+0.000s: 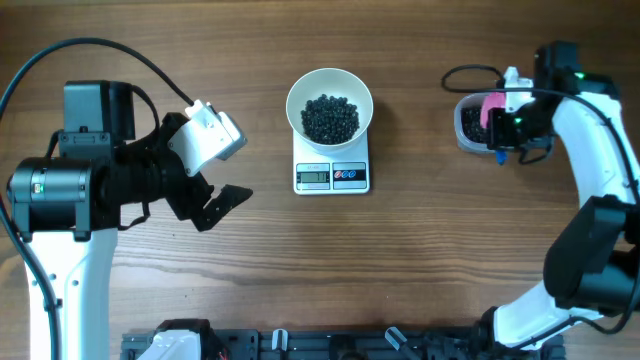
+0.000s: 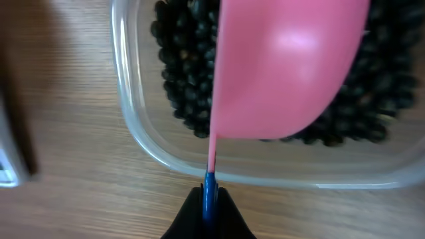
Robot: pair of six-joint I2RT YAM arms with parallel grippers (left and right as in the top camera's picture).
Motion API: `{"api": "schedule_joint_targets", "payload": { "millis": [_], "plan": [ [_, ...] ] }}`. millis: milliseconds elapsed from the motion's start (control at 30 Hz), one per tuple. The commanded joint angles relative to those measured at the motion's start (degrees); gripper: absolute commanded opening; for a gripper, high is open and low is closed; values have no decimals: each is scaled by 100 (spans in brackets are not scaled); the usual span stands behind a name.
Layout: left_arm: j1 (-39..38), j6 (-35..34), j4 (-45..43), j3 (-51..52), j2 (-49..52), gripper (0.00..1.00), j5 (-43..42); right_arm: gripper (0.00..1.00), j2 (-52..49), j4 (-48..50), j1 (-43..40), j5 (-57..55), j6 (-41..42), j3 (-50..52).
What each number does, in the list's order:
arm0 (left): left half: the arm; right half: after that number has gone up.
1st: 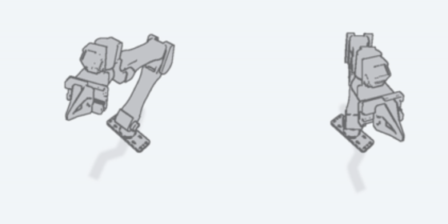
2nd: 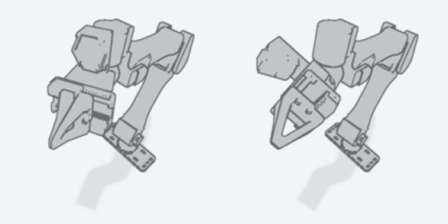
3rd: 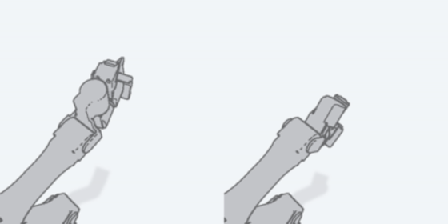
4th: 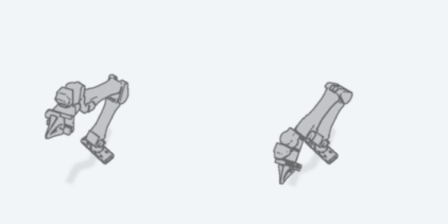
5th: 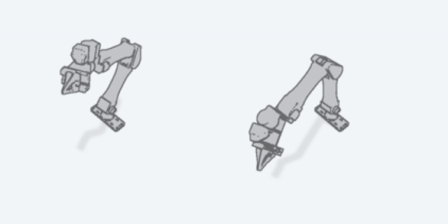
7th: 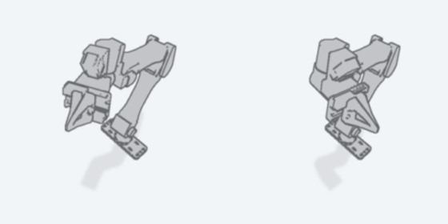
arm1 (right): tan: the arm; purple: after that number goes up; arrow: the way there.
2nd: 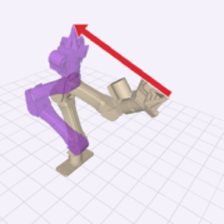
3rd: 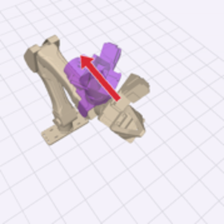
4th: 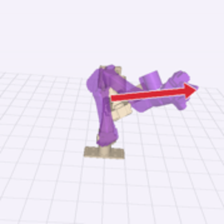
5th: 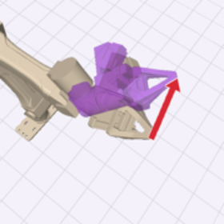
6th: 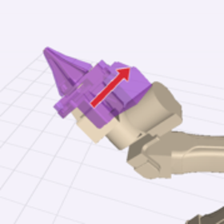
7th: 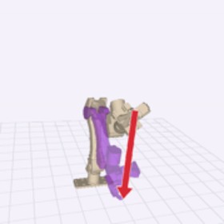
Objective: Scoop item into bowl and weigh 150g on scale
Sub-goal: 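Move the empty scoop right back to the bean tub, then release the pink scoop into the bean tub with the right gripper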
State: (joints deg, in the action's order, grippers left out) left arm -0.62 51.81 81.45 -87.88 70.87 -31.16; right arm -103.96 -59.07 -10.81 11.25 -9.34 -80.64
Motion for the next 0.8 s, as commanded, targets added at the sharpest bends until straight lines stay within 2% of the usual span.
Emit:
{"api": "schedule_joint_targets", "payload": {
  "millis": [0,200,400,567,700,767],
  "plan": [
    [42,90,4,-92,-20,100,0,4,-197,0,-319,1486,-466,90],
    [42,90,4,-92,-20,100,0,4,-225,-70,-654,1950,-719,208],
    [42,90,4,-92,-20,100,0,5,-225,120,-820,2470,-739,787],
    [42,90,4,-92,-20,100,0,11,-225,313,-839,2767,-715,1150],
    [42,90,4,-92,-20,100,0,22,-223,326,-841,2765,-713,1154],
    [42,90,4,-92,-20,100,0,36,-223,332,-841,2763,-697,1154]
  ]
}}
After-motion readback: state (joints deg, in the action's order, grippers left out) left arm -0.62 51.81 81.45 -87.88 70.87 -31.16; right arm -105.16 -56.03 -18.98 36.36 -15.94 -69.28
